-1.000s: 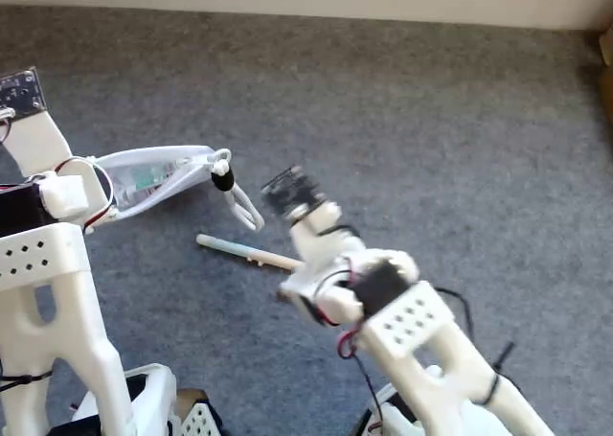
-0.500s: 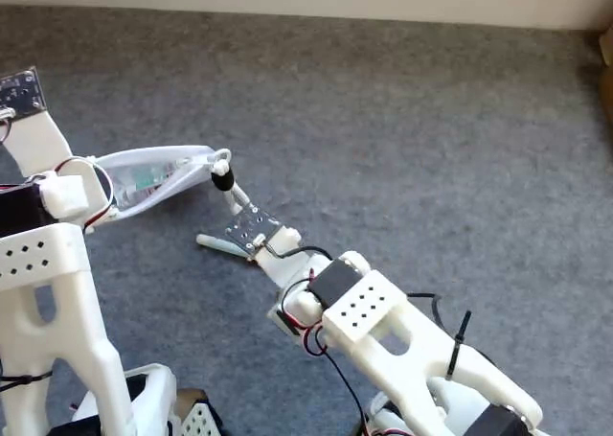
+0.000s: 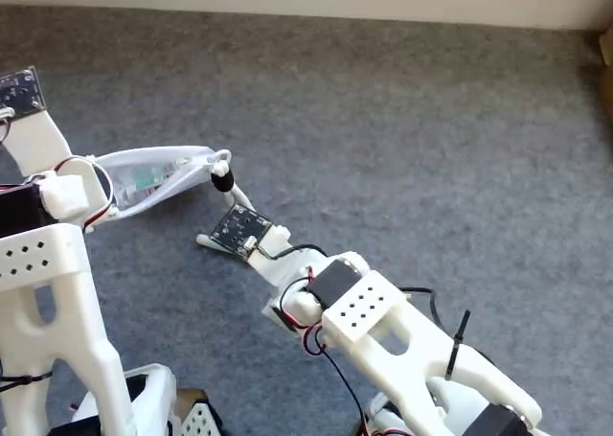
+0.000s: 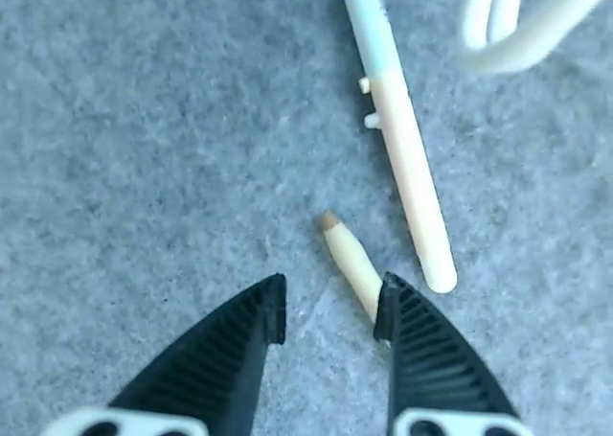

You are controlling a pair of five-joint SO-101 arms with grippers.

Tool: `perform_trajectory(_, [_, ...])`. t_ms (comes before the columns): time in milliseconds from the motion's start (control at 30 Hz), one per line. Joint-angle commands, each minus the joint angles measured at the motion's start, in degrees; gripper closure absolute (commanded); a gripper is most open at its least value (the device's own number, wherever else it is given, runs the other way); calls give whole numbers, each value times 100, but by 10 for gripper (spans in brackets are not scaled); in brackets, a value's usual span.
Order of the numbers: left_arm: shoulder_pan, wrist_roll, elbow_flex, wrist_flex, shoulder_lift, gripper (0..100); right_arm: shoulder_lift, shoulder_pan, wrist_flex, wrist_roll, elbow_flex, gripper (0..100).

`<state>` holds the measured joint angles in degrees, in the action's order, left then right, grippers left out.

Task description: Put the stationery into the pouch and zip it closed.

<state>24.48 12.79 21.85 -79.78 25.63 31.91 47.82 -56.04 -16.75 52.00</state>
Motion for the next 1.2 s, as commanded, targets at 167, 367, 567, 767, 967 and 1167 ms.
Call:
perform_trajectory(167, [13, 70, 259, 141, -127, 994, -13, 40, 119, -378, 136, 846])
perform_trajectory(367, [-13, 70, 286, 141, -127, 994, -171, 31, 418, -387, 180, 846])
perform_trajectory(567, [13, 281, 277, 141, -127, 994, -1270, 13, 418, -387, 127, 846])
perform_trajectory(767, [13, 308, 286, 141, -127, 994, -1701, -295, 435, -387, -295, 846])
perform_trajectory(967, [13, 308, 286, 141, -127, 994, -1851, -338, 409, -659, -382, 846])
perform_trajectory(1167, [22, 316, 295, 264, -127, 994, -1279, -330, -233, -1055, -532, 847])
